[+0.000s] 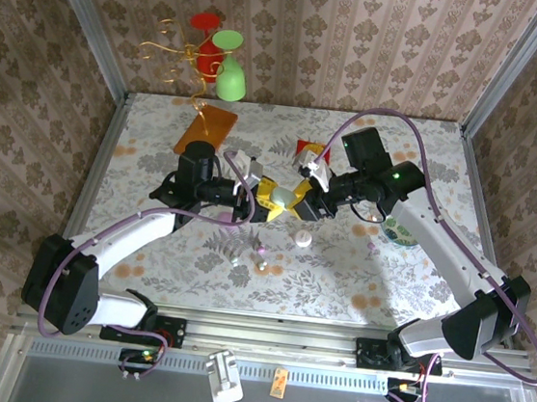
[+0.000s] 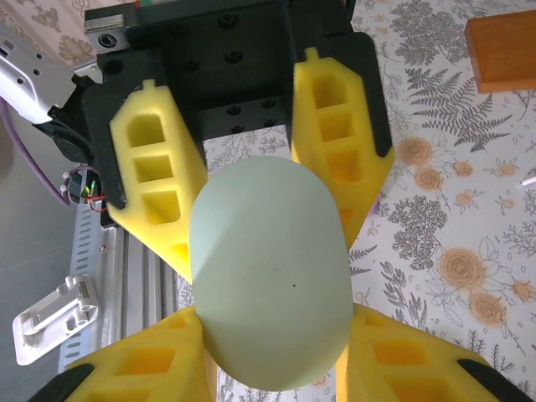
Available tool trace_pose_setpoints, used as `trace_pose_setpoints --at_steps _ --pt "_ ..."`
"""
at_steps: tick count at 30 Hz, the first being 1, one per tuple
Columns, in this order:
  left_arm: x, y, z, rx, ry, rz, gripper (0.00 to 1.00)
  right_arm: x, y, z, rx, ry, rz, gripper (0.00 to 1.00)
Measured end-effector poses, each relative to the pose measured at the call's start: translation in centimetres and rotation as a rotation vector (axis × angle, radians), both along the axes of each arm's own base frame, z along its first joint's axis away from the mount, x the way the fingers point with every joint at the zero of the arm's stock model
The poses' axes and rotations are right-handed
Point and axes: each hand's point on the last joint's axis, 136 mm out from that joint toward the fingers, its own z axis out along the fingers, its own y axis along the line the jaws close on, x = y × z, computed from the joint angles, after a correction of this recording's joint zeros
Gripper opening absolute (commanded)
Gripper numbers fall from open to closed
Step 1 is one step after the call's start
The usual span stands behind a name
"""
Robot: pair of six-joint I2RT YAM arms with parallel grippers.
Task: Insert wireless bluetooth earbuds into charging case
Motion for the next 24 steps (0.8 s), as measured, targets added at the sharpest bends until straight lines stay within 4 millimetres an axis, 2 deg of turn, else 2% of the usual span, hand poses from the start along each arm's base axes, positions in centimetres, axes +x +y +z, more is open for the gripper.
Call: trace_pose_setpoints --at_steps 15,18,24 --pt "0.02 -0.01 0.1 -0.002 0.008 0.002 0.5 0.02 0.01 0.01 0.0 -0.001 0.0 0.28" --pt "0.04 -0.02 0.18 -0.005 0.008 0.002 0.56 0.02 0.01 0.01 0.001 -0.001 0.0 0.28" --pt "0.04 -0.06 0.32 -0.009 0.002 0.001 0.5 0.02 0.01 0.01 0.0 -0.001 0.0 0.27"
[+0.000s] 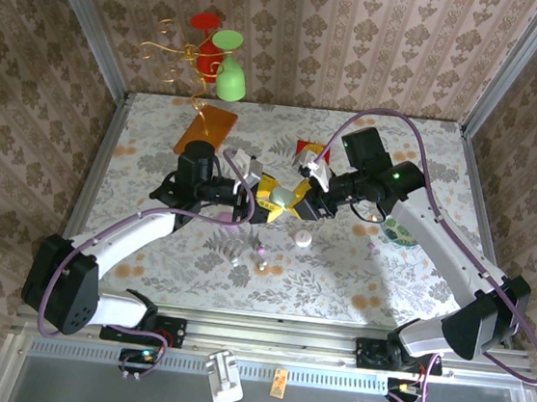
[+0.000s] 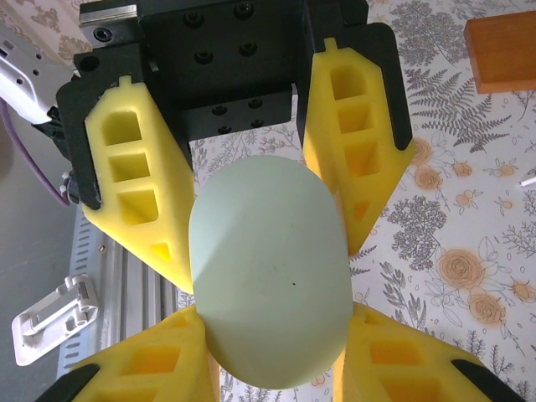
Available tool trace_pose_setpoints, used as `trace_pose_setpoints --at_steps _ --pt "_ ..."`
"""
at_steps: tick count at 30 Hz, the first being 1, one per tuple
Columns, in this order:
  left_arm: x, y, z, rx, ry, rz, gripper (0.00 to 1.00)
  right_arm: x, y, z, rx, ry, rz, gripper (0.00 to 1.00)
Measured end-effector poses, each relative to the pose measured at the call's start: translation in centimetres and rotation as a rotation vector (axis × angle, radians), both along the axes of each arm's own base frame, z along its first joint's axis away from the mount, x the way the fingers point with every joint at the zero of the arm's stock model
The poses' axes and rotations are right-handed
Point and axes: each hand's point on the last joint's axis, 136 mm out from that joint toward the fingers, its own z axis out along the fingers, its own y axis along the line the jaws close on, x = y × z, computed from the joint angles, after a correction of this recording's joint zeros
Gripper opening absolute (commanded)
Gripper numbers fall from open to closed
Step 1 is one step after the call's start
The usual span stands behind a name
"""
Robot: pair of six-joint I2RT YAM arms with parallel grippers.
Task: Insert wireless bluetooth earbuds into charging case
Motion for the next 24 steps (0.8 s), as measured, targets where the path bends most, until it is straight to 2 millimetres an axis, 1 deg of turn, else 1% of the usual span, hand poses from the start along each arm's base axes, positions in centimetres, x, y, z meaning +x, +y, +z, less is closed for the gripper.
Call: trace_pose_setpoints --at_steps 3,7,9,13,15,20,24 --pt "0.0 0.0 0.0 0.0 0.002 0.001 0.42 0.0 0.0 0.0 0.0 0.0 0.0 0.27" --pt "0.0 0.0 0.0 0.0 0.006 0.001 0.34 0.0 0.0 0.0 0.0 0.0 0.0 0.27" --pt "0.0 0.0 0.0 0.0 0.009 0.002 0.31 0.0 0.0 0.0 0.0 0.0 -0.001 0.33" --pt "0.0 0.0 0.0 0.0 0.008 0.002 0.29 0.1 0.0 0.0 0.002 0.002 -0.005 0.46" --pt "0.0 0.0 0.0 -0.001 0.006 0.002 0.29 0.1 0.0 0.0 0.004 0.006 -0.01 0.51" --pt "0.1 0.0 -0.1 0.001 0.007 0.007 0.29 0.7 -0.1 -0.2 0.019 0.015 -0.039 0.54" --pt "0.3 0.0 -0.3 0.005 0.008 0.02 0.29 1.1 -0.3 -0.3 0.025 0.028 -0.062 0.55"
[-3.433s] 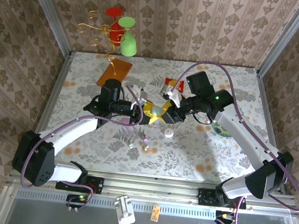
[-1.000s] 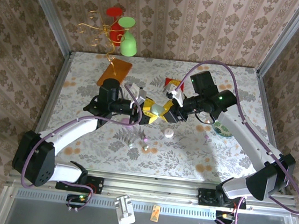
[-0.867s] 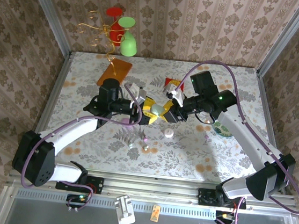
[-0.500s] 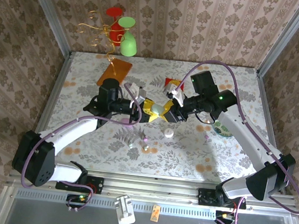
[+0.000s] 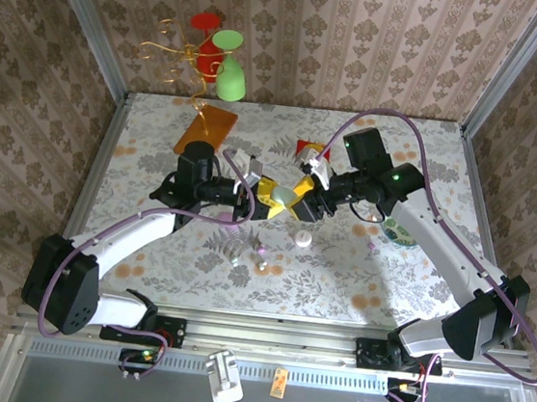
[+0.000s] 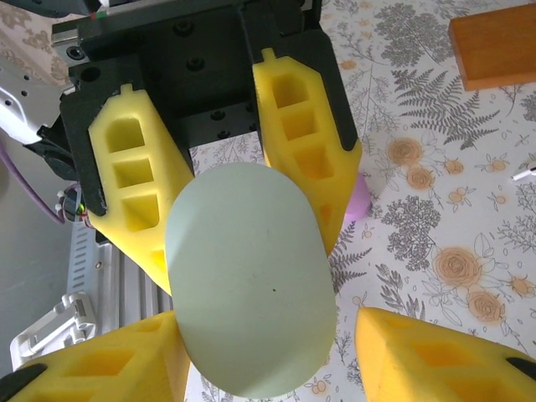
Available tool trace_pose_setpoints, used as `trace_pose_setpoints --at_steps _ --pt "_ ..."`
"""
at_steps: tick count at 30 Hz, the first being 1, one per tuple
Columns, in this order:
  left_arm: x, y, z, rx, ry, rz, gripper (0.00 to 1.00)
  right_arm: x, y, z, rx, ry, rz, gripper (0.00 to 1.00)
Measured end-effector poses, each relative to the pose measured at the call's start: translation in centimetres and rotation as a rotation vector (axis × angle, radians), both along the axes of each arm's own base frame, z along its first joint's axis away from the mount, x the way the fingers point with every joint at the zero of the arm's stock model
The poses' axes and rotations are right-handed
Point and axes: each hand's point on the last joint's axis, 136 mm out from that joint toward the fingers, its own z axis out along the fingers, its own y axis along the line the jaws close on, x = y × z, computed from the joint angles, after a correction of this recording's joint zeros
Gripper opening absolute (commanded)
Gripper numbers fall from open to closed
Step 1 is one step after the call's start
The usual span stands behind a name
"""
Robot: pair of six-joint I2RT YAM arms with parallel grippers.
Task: Insert wireless bluetooth earbuds into charging case
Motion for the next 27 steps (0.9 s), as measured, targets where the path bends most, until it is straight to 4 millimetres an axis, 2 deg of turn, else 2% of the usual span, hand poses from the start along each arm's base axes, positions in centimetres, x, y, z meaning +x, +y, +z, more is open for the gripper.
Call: trace_pose_setpoints --at_steps 6,12,16,22,27 --pt "0.3 0.2 -0.5 0.009 0.004 0.019 0.29 1.1 -0.4 0.8 0.031 -0.012 -0.044 0.56" --pt "-0.4 0.1 -0.6 0.003 -0.001 -0.012 0.29 2.5 -0.8 1.4 0.049 -0.044 -0.094 0.58" --pt "-0.6 0.2 -0.5 -0.003 -0.011 -0.015 0.29 2.9 -0.8 1.4 0.054 -0.049 -0.112 0.64" --pt "-0.6 0.3 -0.8 -0.005 -0.018 -0.008 0.29 2.6 -1.0 2.3 0.076 -0.071 -0.116 0.79" --pt "0.0 0.4 -1.4 -0.003 -0.035 0.035 0.29 1.5 -1.2 4.2 0.122 -0.118 -0.11 0.83"
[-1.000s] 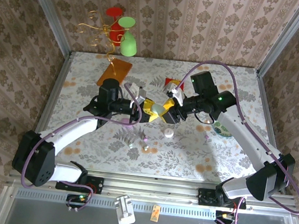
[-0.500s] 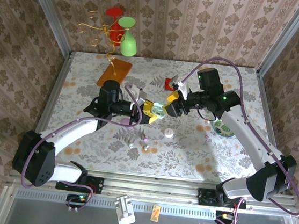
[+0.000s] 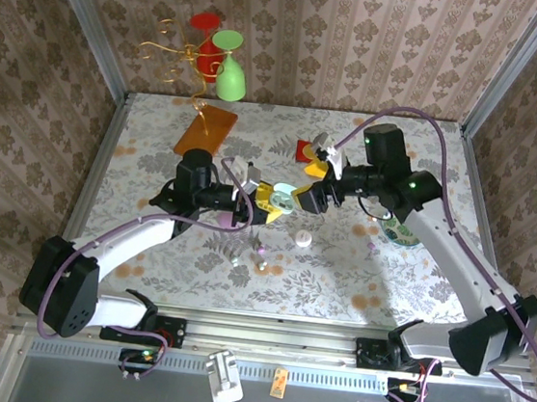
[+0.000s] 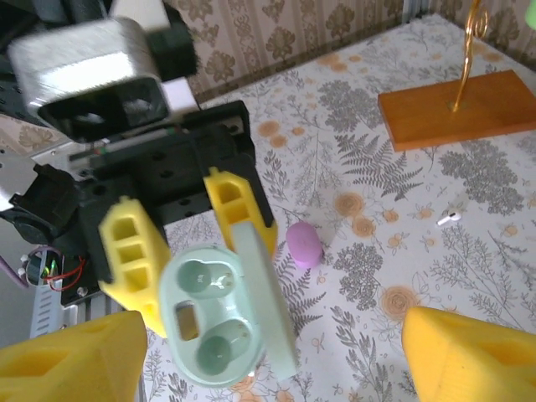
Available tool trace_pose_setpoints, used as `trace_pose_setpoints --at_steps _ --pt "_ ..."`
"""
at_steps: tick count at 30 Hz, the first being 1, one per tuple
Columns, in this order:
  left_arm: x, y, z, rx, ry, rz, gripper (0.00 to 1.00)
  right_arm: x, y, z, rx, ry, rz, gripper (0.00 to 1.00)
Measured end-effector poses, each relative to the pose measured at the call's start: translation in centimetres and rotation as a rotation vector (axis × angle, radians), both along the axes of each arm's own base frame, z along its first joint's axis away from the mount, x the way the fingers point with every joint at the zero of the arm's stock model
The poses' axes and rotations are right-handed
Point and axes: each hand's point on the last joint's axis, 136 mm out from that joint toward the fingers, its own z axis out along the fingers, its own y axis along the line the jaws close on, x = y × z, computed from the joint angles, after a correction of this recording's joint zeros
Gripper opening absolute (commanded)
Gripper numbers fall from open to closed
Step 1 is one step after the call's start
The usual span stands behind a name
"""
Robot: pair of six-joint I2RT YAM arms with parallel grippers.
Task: Insert wireless bluetooth earbuds into charging case
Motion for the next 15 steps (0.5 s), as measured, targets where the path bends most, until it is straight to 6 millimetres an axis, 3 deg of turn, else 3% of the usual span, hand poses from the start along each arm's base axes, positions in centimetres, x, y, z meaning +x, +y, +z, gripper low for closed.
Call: trace_pose_setpoints --at_steps 8,12,15 --pt "2.7 0.7 0.8 -0.033 -0.082 0.129 0.28 0.0 -0.8 1.6 0.109 -0.03 -0.074 0.84" --pt "4.0 1.4 0.4 -0.057 -0.097 0.19 0.28 1.7 -2.3 0.8 0.14 0.001 -0.217 0.84" --pt "4.7 2.0 -0.4 -0.065 -0.091 0.232 0.29 2.7 -3.8 -0.9 0.143 0.04 -0.351 0.84"
